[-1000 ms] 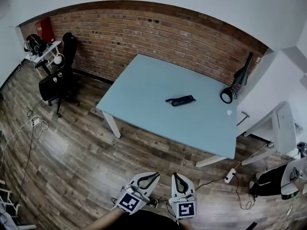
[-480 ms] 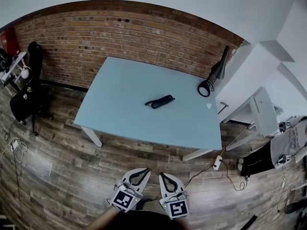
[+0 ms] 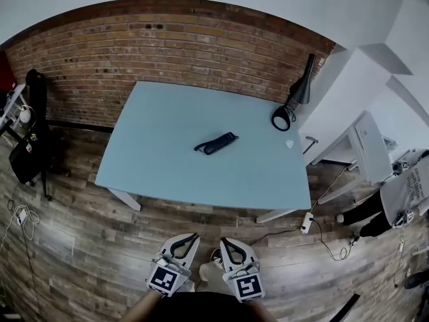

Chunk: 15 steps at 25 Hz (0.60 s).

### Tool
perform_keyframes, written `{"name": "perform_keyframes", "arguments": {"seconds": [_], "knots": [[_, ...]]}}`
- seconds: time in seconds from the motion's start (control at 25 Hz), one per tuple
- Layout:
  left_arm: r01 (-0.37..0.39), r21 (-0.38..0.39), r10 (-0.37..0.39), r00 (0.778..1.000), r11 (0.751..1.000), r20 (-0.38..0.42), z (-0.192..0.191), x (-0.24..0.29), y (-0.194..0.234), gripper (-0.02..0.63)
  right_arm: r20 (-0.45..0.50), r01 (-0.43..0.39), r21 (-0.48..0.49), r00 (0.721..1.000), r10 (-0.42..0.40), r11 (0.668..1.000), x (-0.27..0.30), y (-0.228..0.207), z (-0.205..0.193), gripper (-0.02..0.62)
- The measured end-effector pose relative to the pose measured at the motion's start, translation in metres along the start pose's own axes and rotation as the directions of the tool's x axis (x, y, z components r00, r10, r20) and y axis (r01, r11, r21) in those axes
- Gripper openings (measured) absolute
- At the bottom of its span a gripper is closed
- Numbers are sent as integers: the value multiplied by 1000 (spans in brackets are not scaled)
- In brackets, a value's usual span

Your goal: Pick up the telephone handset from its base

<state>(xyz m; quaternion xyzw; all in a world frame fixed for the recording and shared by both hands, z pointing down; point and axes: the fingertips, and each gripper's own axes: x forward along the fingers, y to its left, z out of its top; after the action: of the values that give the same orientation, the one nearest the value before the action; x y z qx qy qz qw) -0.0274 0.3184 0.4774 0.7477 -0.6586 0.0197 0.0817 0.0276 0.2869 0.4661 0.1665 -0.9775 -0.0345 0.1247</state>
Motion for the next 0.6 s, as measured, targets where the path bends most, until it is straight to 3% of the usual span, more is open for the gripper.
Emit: {"name": "perform_keyframes", "arguments": {"seconds": [0.24,0.6], "knots": [[-75,0,75,997,997,-14,5,45,12,8,46,-68,11,997,67,998,31,-50,4,11],[-108,1,107,989,994,-106,12,139,-9,8,56,-116,85,992,111,990,42,-135,-16,11]]}}
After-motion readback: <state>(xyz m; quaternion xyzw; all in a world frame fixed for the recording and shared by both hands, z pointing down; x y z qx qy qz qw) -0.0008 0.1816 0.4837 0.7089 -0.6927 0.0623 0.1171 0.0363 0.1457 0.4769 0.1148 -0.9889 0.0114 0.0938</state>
